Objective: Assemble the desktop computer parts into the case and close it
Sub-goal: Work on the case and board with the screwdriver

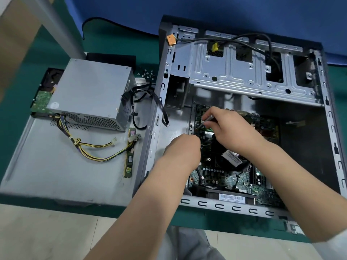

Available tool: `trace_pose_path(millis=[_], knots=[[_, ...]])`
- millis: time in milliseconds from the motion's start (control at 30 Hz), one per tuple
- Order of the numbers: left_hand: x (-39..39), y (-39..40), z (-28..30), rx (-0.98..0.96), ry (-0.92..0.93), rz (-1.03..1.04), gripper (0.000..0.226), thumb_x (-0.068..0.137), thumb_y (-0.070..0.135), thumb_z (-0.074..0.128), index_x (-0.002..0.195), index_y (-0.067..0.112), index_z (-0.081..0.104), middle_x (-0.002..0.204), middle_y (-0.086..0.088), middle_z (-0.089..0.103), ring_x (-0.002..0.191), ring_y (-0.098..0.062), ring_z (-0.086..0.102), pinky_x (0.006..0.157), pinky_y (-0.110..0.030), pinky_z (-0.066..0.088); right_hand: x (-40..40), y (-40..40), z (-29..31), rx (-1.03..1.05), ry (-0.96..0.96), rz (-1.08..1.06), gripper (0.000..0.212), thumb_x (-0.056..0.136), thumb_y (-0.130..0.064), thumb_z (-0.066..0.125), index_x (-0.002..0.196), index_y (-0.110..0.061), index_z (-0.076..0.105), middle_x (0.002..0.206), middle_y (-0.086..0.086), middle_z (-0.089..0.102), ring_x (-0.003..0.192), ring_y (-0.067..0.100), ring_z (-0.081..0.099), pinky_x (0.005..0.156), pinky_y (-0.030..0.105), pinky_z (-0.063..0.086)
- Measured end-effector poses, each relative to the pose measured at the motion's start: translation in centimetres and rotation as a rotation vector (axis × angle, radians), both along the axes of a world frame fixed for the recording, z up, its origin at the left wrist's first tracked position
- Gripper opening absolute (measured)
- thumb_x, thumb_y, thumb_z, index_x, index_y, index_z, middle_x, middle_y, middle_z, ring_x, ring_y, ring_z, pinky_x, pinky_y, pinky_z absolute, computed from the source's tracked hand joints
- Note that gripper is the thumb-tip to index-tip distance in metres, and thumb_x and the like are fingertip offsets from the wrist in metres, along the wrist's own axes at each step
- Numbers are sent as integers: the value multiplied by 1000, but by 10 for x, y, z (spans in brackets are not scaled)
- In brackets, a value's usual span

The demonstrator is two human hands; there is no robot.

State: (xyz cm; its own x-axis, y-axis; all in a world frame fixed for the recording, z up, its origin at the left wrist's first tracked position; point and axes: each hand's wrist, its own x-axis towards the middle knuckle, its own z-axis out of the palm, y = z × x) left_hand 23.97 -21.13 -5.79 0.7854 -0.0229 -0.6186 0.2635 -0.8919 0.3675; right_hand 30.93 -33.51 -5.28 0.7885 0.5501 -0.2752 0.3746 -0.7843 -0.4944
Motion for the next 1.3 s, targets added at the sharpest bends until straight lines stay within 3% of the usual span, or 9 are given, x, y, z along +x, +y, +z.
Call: trace_pose_path(millis=[467, 900, 1300], knots=[[1, -1, 0, 35, -33, -26, 12, 94, 1, 43, 90, 12, 46, 72, -2, 39, 59, -15, 38, 49, -27, 28, 1, 3, 2, -27, -15, 34, 13, 97, -18, 51, 109, -15, 55, 109, 5, 63, 98, 27, 59, 80, 43, 49], [3, 0, 0, 10, -73, 9, 21, 88, -5, 40, 80, 14, 38, 70, -1, 36, 58, -14, 35, 46, -27, 25, 0, 4, 4, -56, -36, 83, 15, 97, -18, 49, 111, -13, 53, 110, 8, 62, 99, 28, 59, 79, 43, 49], [1, -1, -4, -19, -33, -11, 17, 90, -5, 39, 92, 11, 45, 71, -3, 41, 58, -16, 41, 46, -27, 28, 3, 6, 5, -109, -44, 109, 16, 97, -22, 51, 112, -15, 53, 108, 8, 65, 99, 31, 59, 79, 43, 50]])
